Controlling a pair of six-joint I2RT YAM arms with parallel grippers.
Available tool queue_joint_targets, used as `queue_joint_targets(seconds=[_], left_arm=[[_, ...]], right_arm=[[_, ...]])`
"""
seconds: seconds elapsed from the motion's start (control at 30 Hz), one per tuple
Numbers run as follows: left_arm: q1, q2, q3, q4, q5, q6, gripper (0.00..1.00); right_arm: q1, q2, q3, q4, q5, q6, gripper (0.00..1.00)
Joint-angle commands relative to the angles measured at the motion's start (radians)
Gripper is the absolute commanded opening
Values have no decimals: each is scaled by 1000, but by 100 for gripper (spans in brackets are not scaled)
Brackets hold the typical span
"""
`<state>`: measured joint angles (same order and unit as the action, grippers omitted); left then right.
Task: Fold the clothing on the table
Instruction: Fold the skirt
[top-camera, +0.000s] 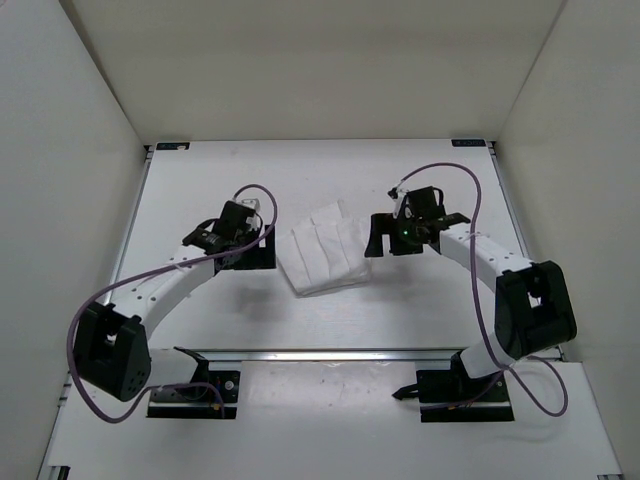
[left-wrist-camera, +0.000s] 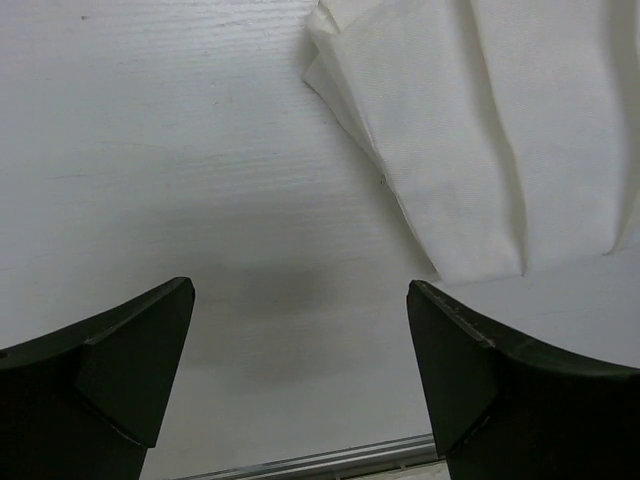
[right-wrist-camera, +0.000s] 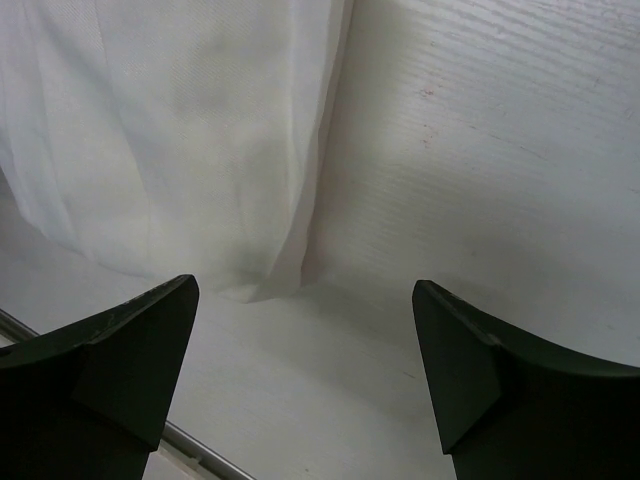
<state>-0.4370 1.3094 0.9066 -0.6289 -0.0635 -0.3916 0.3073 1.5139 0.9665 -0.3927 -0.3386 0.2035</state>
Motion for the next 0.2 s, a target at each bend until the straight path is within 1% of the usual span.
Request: queue_joint_targets(seconds=[0.0, 0.1, 0.13, 0.17], left_arm=[[-8, -70, -17, -14, -48, 13, 99], [-9, -105, -57, -12, -62, 0, 97], [-8, -108, -58, -15, -65, -6, 99], [-11, -114, -64, -26, -74, -4, 99]], right_arm=[[6, -50, 0, 49, 9, 8, 86], [10, -58, 3, 37, 26, 4, 86], [10, -54, 14, 32, 24, 4, 85], [16, -60, 15, 32, 32, 5, 85]])
